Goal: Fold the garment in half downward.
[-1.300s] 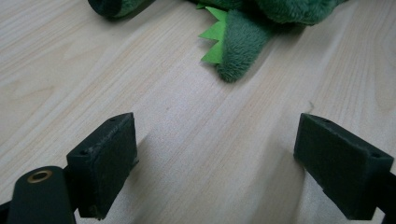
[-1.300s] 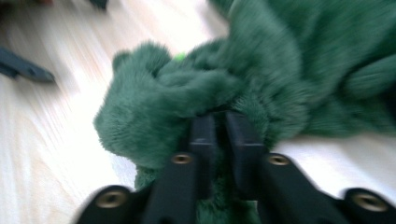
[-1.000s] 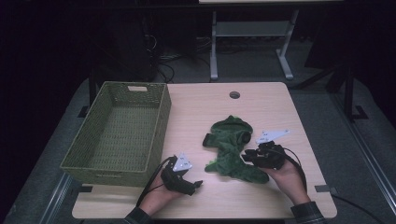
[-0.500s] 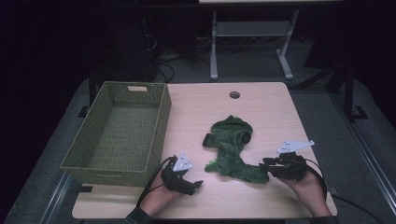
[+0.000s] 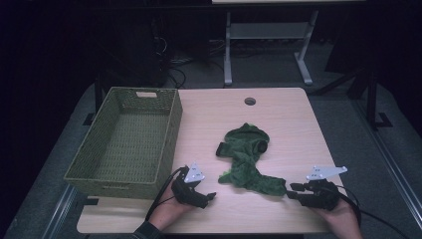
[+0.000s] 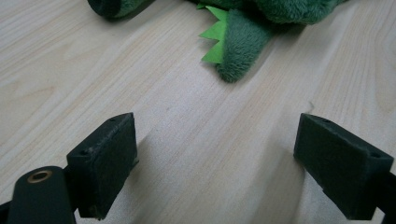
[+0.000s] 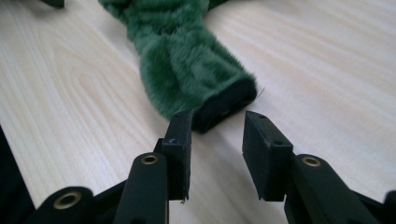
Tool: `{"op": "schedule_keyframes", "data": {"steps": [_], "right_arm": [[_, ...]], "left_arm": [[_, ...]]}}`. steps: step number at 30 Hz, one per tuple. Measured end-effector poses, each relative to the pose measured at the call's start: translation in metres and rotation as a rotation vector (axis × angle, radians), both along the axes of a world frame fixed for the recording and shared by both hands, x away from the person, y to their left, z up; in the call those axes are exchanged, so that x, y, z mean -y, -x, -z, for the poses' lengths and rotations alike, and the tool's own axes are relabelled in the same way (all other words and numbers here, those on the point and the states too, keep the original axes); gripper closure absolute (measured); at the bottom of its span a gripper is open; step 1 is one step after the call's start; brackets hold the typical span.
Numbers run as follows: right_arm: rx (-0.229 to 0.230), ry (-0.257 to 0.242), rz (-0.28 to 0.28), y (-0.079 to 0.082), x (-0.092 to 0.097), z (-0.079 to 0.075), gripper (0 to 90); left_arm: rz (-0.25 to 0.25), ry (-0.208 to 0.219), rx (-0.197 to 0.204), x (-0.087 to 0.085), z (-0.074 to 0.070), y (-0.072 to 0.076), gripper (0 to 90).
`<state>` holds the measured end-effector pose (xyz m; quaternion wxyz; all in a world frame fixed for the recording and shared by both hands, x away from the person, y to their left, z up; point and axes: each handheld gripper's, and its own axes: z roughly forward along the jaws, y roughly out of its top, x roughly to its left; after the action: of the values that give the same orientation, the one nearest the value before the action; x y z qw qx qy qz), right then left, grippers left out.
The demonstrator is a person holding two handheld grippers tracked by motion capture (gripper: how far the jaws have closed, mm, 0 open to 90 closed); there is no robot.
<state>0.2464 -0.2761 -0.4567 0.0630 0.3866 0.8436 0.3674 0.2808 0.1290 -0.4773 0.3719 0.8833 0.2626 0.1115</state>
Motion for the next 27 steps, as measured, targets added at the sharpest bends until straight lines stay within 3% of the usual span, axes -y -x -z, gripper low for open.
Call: {"op": "schedule_keyframes", "data": {"steps": [8, 13, 16, 22, 27], "right_arm": [[-0.033, 0.004, -0.021, 0.0, -0.01, 0.007, 63.3], [-0.022, -0.019, -0.037, -0.005, -0.013, 0.008, 79.6], [-0.02, -0.006, -0.043, -0.007, -0.012, 0.008, 83.1], [0.011, 0.024, 0.009, -0.007, 0.0, 0.002, 84.0], [0.031, 0.001, 0.03, -0.011, 0.011, -0.003, 84.1]], "left_arm": [[-0.003, 0.0, 0.0, 0.001, 0.0, 0.0, 12.5], [-0.005, 0.001, -0.001, 0.001, 0.0, 0.0, 12.5], [-0.005, 0.001, -0.001, 0.001, 0.0, 0.0, 12.5], [-0.006, 0.001, 0.0, 0.001, 0.0, 0.0, 12.5], [-0.005, 0.001, -0.001, 0.001, 0.0, -0.001, 12.5]]}}
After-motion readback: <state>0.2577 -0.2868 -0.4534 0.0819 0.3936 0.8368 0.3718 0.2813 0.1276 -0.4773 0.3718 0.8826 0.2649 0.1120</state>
